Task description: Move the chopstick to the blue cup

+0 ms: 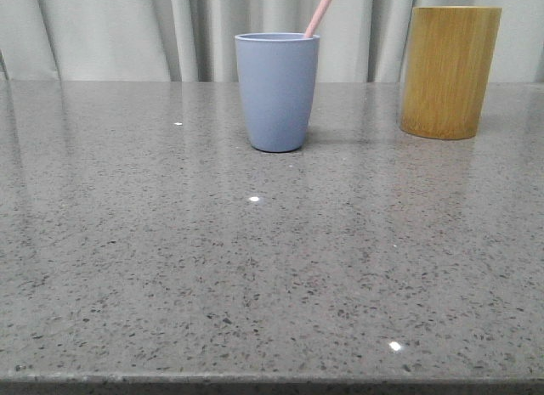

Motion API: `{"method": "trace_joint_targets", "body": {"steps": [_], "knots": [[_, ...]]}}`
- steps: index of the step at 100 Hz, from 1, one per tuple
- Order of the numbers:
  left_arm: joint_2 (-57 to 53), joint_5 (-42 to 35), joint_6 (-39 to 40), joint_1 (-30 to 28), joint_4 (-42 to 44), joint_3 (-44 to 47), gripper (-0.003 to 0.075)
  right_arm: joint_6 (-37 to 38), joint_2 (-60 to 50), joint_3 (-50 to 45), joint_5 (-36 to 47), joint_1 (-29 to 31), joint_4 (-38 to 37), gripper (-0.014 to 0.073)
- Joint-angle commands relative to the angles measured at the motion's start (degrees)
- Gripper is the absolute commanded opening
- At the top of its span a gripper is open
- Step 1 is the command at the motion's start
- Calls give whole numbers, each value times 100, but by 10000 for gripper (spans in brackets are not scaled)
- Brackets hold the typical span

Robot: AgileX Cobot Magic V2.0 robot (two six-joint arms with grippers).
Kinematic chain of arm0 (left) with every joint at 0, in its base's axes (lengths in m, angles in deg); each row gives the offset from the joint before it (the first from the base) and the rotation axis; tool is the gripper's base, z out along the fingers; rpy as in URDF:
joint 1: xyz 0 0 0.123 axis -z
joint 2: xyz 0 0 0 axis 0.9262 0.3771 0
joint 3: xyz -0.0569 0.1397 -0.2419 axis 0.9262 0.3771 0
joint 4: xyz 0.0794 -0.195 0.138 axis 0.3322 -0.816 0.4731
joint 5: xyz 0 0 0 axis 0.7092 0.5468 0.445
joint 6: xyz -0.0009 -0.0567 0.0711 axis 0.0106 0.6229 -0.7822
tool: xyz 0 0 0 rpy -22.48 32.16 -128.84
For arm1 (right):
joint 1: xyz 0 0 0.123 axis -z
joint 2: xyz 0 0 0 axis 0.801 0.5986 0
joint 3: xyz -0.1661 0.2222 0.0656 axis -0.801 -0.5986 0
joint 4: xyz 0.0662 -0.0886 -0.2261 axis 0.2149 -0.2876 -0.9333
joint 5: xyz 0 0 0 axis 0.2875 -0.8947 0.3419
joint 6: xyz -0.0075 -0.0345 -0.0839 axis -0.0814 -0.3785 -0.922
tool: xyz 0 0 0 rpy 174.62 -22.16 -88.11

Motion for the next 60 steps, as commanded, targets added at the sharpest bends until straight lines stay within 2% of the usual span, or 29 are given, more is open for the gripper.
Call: {"method": "trace_joint_targets", "body": {"steps": [1, 10, 19, 23, 60], "knots": [[-23, -300, 22, -5, -93, -145, 398, -42, 48, 126, 433, 30, -95, 285], [-23, -300, 22, -5, -93, -145, 258, -42, 48, 126, 388, 30, -89, 97], [-23, -300, 22, -5, -93, -145, 75, -42, 48, 126, 361, 30, -83, -78], [-23, -312, 22, -5, -93, -145, -22, -32, 48, 126, 366, 30, -49, -130], [-23, -363, 11, -5, -93, -145, -19, -37, 48, 126, 366, 30, -35, -122]]}}
